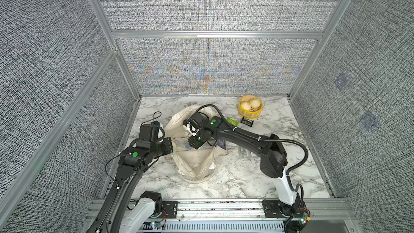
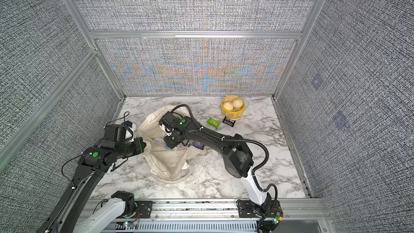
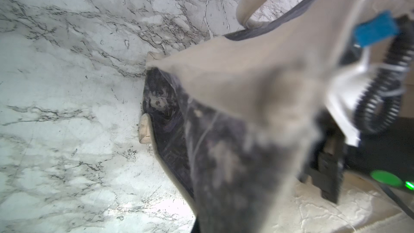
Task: Take out the compass set from the canvas bag
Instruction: Pick up the compass set from the canvas bag.
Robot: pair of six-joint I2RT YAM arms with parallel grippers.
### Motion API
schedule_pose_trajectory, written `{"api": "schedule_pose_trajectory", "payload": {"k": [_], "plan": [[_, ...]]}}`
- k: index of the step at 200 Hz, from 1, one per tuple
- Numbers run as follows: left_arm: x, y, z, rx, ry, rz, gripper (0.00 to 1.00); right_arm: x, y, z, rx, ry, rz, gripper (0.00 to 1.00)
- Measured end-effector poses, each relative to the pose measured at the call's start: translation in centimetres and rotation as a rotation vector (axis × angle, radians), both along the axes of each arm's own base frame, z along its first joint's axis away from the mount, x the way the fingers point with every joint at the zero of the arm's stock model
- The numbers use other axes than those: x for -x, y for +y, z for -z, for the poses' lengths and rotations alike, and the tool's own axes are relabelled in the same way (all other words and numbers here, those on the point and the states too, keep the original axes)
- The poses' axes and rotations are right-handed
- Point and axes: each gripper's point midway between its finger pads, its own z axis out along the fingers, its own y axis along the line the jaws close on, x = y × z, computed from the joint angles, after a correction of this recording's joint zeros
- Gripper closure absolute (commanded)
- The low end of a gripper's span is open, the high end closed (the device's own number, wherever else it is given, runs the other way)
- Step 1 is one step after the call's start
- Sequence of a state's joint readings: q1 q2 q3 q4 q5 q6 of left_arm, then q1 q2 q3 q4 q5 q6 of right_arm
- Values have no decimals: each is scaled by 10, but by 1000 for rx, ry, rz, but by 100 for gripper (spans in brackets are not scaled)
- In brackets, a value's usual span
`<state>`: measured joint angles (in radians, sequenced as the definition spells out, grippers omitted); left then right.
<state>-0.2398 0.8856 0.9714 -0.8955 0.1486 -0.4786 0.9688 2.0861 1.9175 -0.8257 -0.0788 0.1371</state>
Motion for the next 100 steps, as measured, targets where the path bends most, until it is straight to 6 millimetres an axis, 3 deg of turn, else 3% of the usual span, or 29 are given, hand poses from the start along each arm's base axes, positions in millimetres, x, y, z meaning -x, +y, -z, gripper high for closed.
{"api": "schedule_pose_trajectory", "payload": {"k": [37,75,100], "plan": [[-5,1,-6,-10,-8,-4,100,29,-11,-39,-21,-19,-60,65],[-13,-1,-8,-19,-4,0,100,68,-17,-103,-145,-23,-148,65],[-17,-1,-7,-24,-1,4,100,84,-32,-139,-197,-35,-169,66]]}}
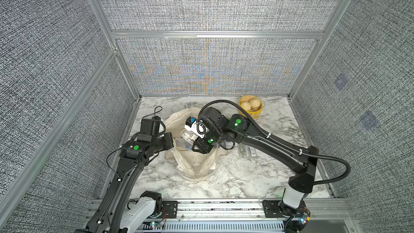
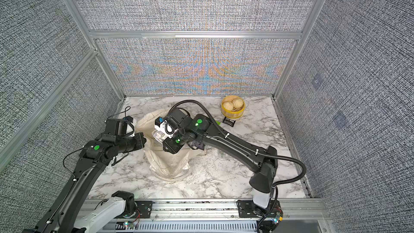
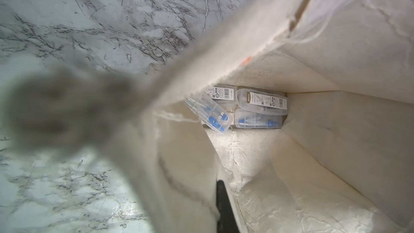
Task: Take out the compass set from the canvas bag
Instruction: Pick up the compass set from the canvas bag, then place the compass set at the center of the board.
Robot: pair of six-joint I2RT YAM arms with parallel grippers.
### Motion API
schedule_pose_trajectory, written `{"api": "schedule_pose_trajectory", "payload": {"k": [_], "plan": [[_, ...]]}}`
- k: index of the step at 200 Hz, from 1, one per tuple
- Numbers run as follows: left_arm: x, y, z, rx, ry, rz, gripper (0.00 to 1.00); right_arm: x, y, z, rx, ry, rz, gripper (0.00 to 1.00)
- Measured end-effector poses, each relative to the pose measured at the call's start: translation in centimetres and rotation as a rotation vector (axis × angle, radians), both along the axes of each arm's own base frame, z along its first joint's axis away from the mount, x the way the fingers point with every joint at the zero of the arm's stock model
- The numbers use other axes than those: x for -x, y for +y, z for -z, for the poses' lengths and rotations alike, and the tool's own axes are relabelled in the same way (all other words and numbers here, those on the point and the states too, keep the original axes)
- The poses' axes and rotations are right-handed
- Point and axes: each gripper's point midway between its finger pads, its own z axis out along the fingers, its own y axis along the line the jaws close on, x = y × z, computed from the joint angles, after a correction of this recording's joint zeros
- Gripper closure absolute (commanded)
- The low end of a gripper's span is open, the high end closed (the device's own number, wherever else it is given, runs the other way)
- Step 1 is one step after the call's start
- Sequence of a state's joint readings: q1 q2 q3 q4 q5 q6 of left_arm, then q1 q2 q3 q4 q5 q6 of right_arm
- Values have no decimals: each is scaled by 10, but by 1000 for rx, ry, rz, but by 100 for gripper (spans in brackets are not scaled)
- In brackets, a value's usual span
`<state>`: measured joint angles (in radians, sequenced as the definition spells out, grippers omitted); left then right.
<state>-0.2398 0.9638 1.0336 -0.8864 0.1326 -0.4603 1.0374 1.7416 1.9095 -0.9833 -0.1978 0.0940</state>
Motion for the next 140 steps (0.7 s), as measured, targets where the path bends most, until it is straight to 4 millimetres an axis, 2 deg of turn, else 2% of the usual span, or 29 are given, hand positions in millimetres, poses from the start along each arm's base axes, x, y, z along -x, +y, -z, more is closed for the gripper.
{"api": "schedule_pose_trajectory", "payload": {"k": [22,38,57,72,94,109,124,140], "plan": [[-3,0,-1,-5,-3,2,100,0,-32,-34,-40,-58,47,65],[-3,1,-1,-11,-5,1,100,-8,-70,-50,-54,-104,131,66],[-3,2,-1,-18,-7,2,100,-27,-121,-55,-51,-132,282,67],[-4,1,-2,-20,-4,4,100,-45,-167,-47,-33,-126,436,67],[-5,1,-3,-21,-6,6,100,-70,-244,-8,33,-71,730,65],[-5,1,-3,-23,-7,8,100,-78,-291,36,81,9,916,66],[-5,1,-3,-25,-9,12,100,-74,-320,84,120,121,1029,69],[-6,1,-3,-32,-9,19,100,-71,-337,131,118,263,1122,74]]}}
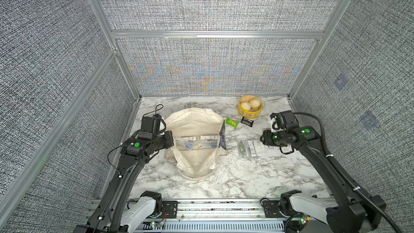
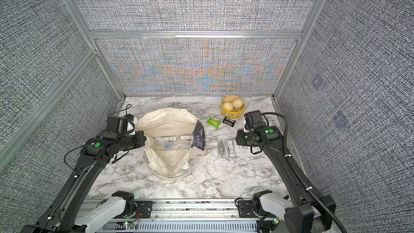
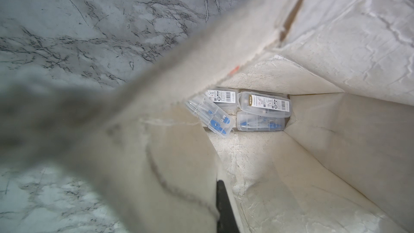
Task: Take out the compass set from the canvas bag
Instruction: Place the compass set at the center of the board.
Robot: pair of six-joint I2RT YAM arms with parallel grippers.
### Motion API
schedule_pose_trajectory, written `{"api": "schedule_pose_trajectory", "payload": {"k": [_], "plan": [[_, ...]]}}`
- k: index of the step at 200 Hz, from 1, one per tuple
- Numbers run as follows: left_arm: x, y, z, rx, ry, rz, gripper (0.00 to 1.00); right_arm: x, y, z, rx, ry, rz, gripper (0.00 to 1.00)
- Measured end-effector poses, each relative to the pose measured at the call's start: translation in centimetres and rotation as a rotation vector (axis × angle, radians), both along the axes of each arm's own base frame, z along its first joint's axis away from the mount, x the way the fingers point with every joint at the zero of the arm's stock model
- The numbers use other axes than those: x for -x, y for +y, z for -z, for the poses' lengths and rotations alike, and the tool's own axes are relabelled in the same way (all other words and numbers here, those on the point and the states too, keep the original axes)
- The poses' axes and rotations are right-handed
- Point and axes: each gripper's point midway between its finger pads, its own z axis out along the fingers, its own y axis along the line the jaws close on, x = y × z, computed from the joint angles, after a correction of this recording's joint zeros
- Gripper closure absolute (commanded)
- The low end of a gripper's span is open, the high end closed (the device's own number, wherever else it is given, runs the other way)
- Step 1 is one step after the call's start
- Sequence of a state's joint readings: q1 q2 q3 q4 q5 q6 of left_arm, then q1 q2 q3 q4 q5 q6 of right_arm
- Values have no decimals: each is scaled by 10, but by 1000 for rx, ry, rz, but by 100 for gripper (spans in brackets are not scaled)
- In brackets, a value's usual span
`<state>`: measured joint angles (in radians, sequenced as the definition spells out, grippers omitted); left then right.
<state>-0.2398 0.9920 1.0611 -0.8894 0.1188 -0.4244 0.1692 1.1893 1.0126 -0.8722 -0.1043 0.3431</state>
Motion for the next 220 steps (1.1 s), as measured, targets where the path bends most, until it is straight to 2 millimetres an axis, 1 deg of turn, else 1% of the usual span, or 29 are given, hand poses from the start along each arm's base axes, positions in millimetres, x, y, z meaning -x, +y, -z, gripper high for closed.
{"api": "schedule_pose_trajectory", "payload": {"k": [10,25,59,79,99,127,166,194,220], "plan": [[-1,0,0,-4,0,4,100,1,-7,26,-50,76,56,76],[-4,-1,0,-5,0,7,100,-3,-11,51,-103,157,102,75],[-8,-4,0,9,-9,13,100,-14,-6,86,-144,235,85,73],[-11,-7,-1,17,-9,19,100,-20,-7,99,-137,255,68,71],[-14,-9,-3,25,-13,24,100,-21,-9,109,-120,270,53,66],[-13,-9,-7,29,-22,26,100,-23,-11,116,-104,277,39,57],[-13,-9,-11,33,-35,26,100,-25,-14,122,-75,277,37,50],[-8,-9,-5,38,-28,25,100,-22,-16,127,-56,280,39,46],[-7,-10,-3,45,-22,29,100,-25,-17,128,-52,277,39,43]]}}
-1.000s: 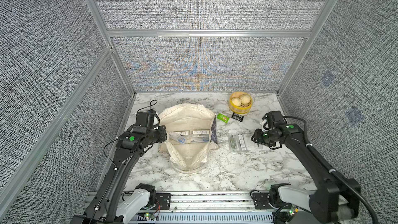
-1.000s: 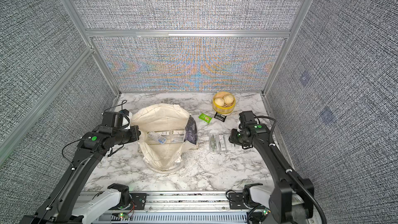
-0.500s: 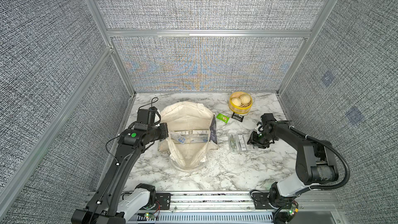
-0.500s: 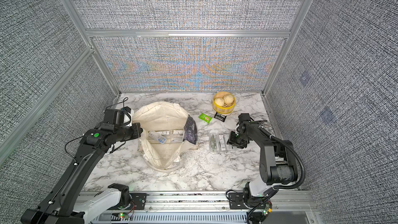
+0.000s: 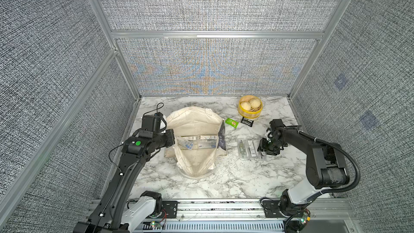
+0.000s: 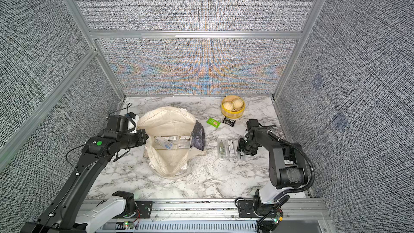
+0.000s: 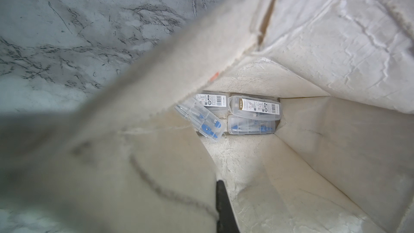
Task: Take out the compass set from the canvas bag
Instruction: Place the compass set at the center of the board.
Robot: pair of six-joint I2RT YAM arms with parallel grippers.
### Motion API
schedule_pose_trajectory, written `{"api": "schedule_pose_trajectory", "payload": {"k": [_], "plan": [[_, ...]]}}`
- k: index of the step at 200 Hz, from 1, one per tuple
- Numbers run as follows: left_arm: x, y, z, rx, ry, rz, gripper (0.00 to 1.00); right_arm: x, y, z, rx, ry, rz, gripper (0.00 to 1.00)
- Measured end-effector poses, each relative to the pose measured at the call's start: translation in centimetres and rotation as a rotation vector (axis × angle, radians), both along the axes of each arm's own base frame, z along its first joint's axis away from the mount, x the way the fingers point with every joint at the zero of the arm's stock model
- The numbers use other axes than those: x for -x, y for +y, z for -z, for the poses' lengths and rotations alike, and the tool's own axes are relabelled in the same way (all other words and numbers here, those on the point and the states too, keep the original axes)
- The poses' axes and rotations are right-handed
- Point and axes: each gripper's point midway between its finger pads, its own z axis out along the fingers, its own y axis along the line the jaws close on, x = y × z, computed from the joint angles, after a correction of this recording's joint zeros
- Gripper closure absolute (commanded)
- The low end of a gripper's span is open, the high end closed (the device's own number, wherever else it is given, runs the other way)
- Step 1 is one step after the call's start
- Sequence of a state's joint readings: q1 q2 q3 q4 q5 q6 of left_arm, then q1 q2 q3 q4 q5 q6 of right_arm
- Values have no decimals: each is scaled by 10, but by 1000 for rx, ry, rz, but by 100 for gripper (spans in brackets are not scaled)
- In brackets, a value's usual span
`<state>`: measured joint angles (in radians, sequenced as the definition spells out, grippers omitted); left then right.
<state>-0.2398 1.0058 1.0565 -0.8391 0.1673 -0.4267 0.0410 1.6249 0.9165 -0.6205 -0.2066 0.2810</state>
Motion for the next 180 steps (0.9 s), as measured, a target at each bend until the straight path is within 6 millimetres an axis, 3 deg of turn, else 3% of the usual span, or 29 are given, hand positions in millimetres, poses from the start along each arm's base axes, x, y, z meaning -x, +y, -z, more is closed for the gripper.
{"api": "schedule_pose_trajectory", "payload": {"k": [32,116,180], "plan": [[0,-3,-2,18,-11,7,100,-3,-2,0,15,-8,2,44],[1,-4,1,36,-11,4,100,-19,-3,1,42,-21,-12,57],[3,-4,-1,38,-20,3,100,-32,4,0,108,-35,-121,61]]}}
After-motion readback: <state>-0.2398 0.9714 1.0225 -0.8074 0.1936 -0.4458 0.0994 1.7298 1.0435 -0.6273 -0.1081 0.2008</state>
